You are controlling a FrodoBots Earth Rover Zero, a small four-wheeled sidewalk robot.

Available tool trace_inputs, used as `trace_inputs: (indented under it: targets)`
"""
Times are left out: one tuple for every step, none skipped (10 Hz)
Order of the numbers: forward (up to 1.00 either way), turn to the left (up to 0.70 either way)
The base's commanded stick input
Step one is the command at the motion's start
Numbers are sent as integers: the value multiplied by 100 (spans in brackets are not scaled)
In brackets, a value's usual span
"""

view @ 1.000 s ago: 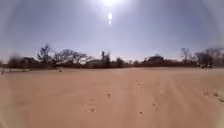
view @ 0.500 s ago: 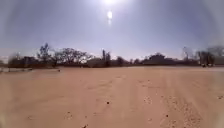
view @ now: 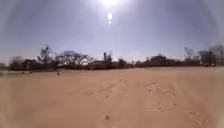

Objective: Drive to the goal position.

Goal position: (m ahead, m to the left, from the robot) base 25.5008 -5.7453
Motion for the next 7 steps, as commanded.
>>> trace_inputs:
  targets:
    - [85,0]
    - [85,0]
    - [85,0]
    - [85,0]
    - [85,0]
    - [85,0]
    - [85,0]
